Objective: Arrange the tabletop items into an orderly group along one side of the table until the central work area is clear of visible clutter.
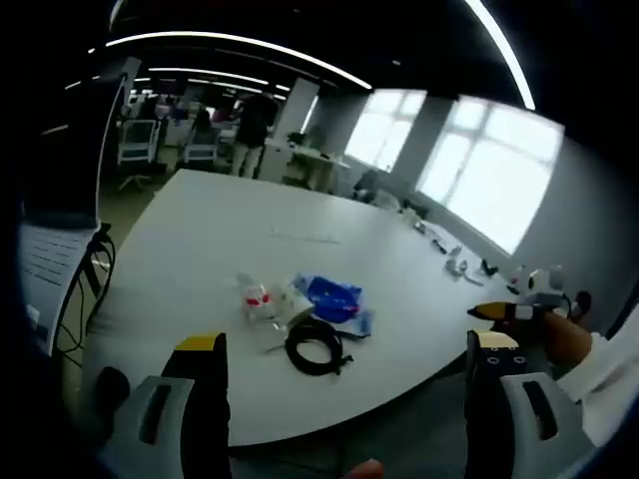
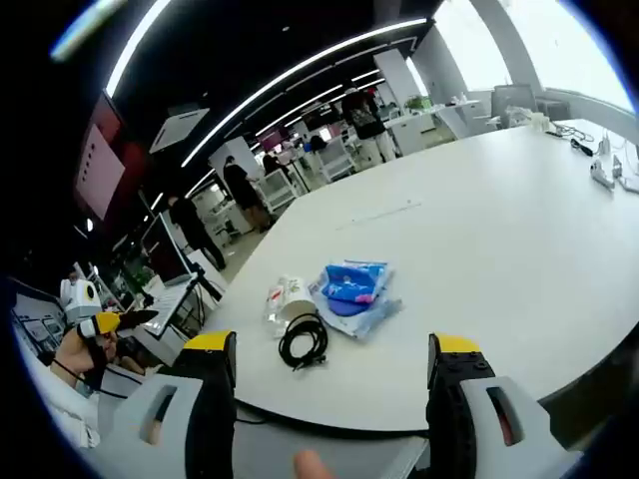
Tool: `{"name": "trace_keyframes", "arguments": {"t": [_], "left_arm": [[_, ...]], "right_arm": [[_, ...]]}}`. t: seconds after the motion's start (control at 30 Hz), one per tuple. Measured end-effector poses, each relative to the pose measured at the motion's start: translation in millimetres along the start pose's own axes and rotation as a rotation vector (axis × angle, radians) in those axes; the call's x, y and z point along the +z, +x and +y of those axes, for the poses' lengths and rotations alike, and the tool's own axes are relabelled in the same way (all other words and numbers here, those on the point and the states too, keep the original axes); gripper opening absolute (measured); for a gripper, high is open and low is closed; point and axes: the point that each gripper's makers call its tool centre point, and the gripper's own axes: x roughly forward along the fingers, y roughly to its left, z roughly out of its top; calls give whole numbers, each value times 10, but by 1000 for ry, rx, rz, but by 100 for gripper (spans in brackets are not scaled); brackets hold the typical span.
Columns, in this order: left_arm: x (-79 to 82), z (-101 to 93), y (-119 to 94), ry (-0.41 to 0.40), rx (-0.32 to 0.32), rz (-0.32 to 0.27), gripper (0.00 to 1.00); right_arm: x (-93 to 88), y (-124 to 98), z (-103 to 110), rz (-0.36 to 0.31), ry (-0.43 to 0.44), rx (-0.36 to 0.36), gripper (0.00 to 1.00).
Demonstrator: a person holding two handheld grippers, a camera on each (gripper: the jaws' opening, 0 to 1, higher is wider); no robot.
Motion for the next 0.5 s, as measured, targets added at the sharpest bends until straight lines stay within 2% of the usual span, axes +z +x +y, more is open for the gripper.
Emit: {"name": "trace_keyframes", "arguments": {"t": [0.27,0.5], "left_arm": [[-5,51,13,-11,19,8,96],[-17,22,12,-17,10,14,96]], "right_arm": [[13,11,-17,-4,5,1,77],[-5,16,-10,0,8,5,77]]}}
